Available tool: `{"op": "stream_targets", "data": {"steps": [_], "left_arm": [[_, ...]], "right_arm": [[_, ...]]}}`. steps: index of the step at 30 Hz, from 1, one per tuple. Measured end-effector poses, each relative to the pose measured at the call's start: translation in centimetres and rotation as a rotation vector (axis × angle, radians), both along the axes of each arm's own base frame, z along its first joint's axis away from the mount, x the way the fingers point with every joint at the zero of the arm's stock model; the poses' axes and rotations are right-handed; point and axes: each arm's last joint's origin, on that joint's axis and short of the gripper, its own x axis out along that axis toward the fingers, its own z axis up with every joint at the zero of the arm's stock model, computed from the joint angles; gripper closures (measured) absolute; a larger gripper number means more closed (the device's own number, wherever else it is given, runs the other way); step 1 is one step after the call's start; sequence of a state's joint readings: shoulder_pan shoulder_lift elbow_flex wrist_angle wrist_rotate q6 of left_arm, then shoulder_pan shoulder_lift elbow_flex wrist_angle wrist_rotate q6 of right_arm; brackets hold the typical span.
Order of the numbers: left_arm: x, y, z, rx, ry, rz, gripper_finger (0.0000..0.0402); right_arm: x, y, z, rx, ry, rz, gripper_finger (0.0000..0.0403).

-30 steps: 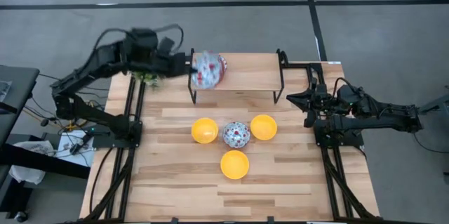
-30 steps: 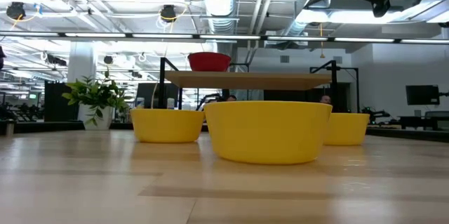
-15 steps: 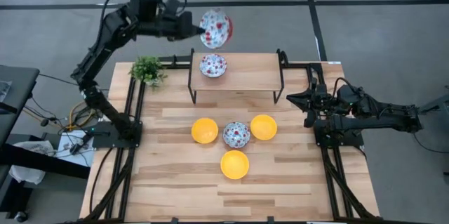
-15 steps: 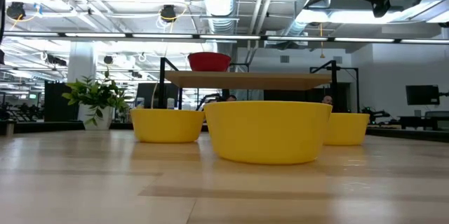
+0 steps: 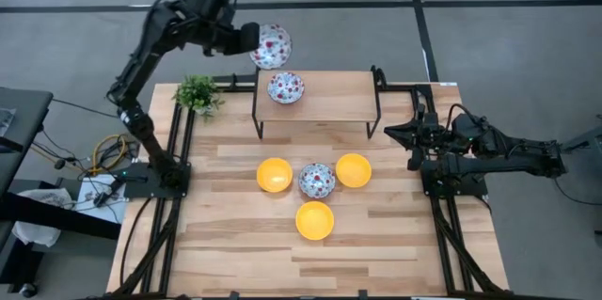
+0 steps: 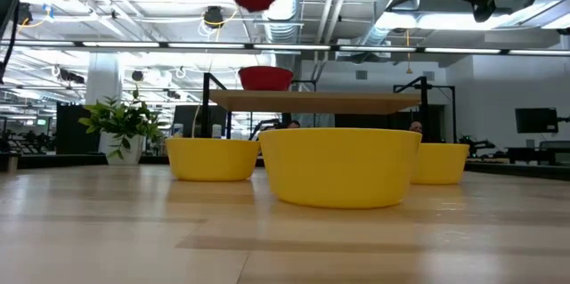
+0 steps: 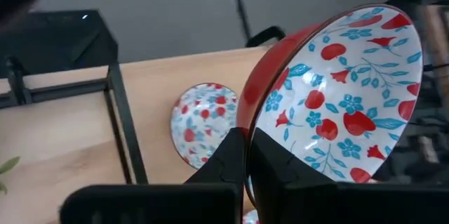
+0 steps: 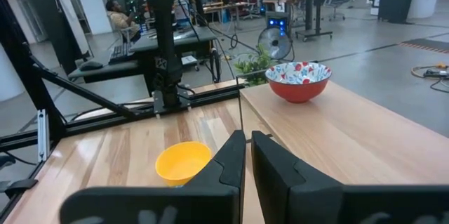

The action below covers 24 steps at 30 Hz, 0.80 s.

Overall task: Pick & Place Mini bowls
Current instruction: Stack the bottom white bowl on the white bowl on the shelf

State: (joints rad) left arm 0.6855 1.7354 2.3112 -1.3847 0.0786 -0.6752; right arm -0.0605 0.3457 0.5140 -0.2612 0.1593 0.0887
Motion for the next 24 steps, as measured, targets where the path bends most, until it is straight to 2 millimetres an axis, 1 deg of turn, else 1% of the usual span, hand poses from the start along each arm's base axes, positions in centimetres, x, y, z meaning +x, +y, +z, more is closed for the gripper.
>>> {"op": "stream_targets", "data": {"steps": [3, 6, 10, 12, 17, 19, 22, 24], "left_arm": [[1.9, 1.0, -1.8, -0.034, 0.05, -0.008, 0.0397], [3.6, 1.4, -3.2, -0.085, 0.065, -0.06, 0.0397], [5.1, 2.4, -4.9, -0.15, 0.082, -0.098, 0.0397], [5.2, 2.8, -5.3, -0.159, 0.092, -0.087, 0.0397], [4.4, 3.8, -5.9, -0.202, 0.129, -0.034, 0.0397], [4.4, 3.9, -6.0, -0.202, 0.133, -0.021, 0.0397], [4.7, 3.8, -6.2, -0.214, 0.137, -0.027, 0.0397], [5.2, 3.9, -6.8, -0.235, 0.16, -0.034, 0.0397]], "right_arm": [[0.0, 0.0, 0.0, 0.0, 0.0, 0.0, 0.0386], [0.0, 0.0, 0.0, 0.0, 0.0, 0.0, 0.0386], [0.0, 0.0, 0.0, 0.0, 0.0, 0.0, 0.0386], [0.0, 0.0, 0.0, 0.0, 0.0, 0.0, 0.0386], [0.0, 0.0, 0.0, 0.0, 0.0, 0.0, 0.0386], [0.0, 0.0, 0.0, 0.0, 0.0, 0.001, 0.0386], [0.0, 0.0, 0.0, -0.001, 0.001, 0.001, 0.0386], [0.0, 0.0, 0.0, -0.004, 0.001, 0.003, 0.0386]]}}
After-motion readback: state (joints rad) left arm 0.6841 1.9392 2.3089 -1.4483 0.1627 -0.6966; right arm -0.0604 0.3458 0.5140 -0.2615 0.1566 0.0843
